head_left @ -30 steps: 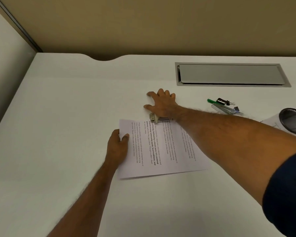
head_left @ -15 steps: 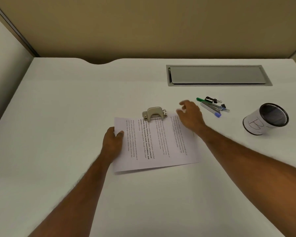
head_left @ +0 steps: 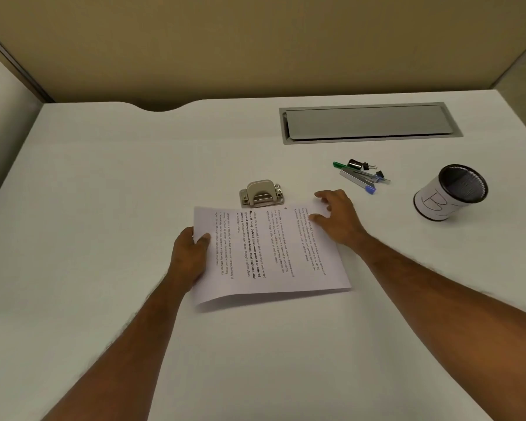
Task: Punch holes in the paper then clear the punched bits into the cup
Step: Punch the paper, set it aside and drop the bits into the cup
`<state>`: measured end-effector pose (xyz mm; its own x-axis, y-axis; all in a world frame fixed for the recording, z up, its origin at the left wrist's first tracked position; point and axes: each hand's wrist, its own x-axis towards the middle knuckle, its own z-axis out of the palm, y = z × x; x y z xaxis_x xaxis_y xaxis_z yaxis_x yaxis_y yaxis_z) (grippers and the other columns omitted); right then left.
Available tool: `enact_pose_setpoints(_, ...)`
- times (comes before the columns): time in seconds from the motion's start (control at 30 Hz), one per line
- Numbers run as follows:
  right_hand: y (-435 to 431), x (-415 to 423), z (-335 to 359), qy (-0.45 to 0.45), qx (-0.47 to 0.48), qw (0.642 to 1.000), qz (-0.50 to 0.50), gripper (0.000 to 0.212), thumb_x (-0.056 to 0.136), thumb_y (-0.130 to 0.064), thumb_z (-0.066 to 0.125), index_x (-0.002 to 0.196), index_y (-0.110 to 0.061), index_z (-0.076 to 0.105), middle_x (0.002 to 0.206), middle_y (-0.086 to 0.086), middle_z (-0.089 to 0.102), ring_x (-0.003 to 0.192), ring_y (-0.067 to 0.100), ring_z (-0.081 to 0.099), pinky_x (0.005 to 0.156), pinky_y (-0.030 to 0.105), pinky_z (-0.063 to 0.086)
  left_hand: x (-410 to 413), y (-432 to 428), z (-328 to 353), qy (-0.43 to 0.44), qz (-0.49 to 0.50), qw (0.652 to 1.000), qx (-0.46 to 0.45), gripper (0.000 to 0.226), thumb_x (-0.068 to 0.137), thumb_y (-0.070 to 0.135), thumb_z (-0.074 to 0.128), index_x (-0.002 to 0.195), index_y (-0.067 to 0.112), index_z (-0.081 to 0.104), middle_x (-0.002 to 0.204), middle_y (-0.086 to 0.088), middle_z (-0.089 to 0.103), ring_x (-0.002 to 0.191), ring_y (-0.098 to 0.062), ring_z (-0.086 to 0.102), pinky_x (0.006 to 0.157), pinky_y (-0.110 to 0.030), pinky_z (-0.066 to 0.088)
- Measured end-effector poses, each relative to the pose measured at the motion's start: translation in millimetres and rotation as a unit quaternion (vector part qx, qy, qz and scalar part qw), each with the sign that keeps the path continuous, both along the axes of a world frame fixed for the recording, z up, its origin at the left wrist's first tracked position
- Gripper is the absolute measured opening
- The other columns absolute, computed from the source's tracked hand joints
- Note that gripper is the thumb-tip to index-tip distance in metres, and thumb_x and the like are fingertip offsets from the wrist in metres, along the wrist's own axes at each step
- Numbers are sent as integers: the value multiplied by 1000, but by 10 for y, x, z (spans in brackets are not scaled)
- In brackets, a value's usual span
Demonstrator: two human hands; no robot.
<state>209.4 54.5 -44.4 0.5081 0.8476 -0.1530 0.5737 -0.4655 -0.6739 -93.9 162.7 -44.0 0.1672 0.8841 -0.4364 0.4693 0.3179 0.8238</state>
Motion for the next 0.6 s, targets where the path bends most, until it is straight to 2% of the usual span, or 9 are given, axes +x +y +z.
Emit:
enact_pose_setpoints(0.1,-60,-8,26,20,19,999,-41,56,80,-17,76,130,-14,52,123,10,49,104,19,52,98,36,47,-34,-27,14,-19,2,1000,-11,27,101,21,48,124,9,56,112,-10,68,92,-27,68,76,-40,55)
enact_pose_setpoints(0.23,-187,-70,80,68,19,993,-95,54,82,-23,75,129,-14,50,114,6,51,94,14,51,84,26,45,-98,-79,57,-39,11,999,-27,21,101,22,48,118,14,58,106,-6,69,86,-23,70,69,-35,56)
enact_pose_setpoints(0.33,-350,-104,145,131,18,981,-141,51,84,-29,72,129,-16,50,112,4,55,93,15,55,86,29,47,-152,-128,103,-49,15,998,-25,18,101,22,48,115,17,58,103,-4,70,84,-22,70,67,-34,55)
enact_pose_setpoints(0.47,-736,-276,221,239,47,936,-253,51,87,-41,65,129,-16,49,115,6,61,100,19,62,85,33,50,-213,-215,176,-62,17,998,-20,14,101,23,48,108,21,60,98,1,72,76,-16,72,60,-30,55)
enact_pose_setpoints(0.6,-1166,-580,239,275,73,881,-379,48,90,-49,58,116,-8,56,94,6,66,76,14,63,64,26,48,-231,-335,266,-83,32,996,-23,13,101,24,48,105,23,60,97,1,73,74,-16,73,62,-32,55)
